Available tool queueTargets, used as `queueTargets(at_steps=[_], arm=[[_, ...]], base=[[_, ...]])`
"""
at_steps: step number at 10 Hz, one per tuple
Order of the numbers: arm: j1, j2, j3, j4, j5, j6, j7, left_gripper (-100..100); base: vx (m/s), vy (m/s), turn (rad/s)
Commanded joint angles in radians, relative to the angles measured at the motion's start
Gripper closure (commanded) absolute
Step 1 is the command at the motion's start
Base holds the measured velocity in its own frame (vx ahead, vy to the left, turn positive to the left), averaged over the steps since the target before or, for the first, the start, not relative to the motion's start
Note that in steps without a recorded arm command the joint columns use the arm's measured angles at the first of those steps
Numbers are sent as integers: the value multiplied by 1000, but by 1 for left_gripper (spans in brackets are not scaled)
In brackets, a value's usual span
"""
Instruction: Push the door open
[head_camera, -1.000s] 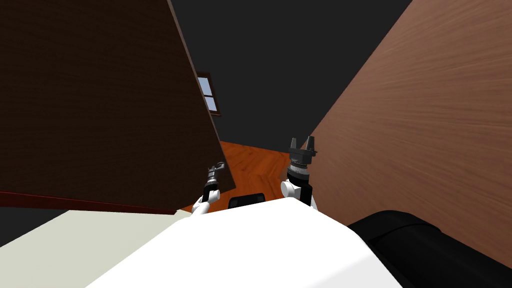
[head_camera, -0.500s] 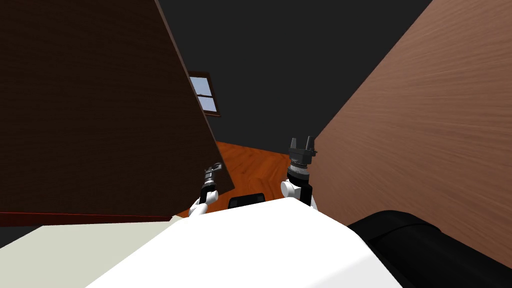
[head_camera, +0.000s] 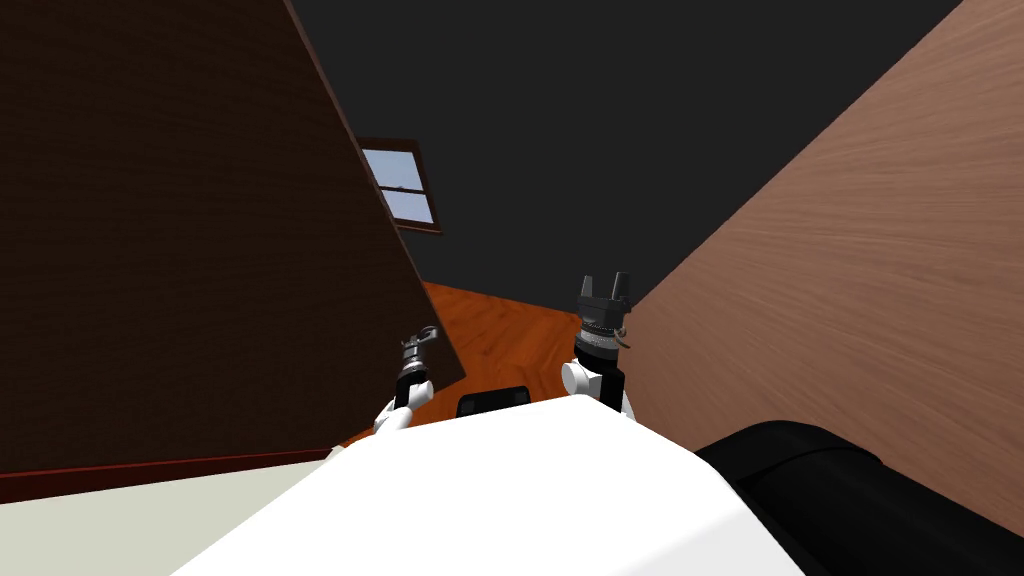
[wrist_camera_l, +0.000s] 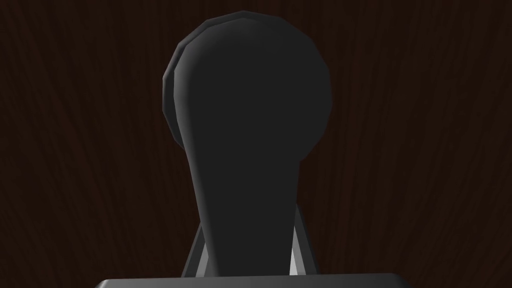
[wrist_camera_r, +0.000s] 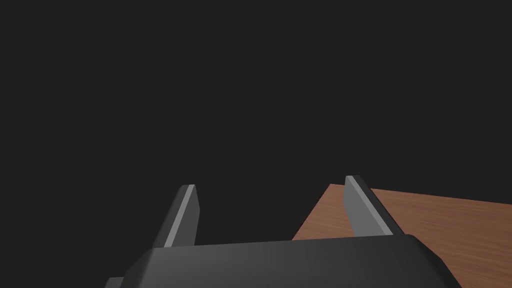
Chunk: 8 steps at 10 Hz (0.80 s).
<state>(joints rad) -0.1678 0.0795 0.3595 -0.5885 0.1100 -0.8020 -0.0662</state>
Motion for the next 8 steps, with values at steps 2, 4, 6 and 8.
queueTargets(at_steps=[2, 4, 6, 8], arm=[[1, 1, 11, 1, 6, -1, -3, 100], [2, 10, 37, 0, 21, -3, -12, 100], [3, 13, 56, 0, 32, -4, -19, 100], [3, 14, 78, -1, 44, -4, -27, 100]], base=[[134, -38, 52], [168, -21, 47], [206, -24, 44], [200, -3, 33]])
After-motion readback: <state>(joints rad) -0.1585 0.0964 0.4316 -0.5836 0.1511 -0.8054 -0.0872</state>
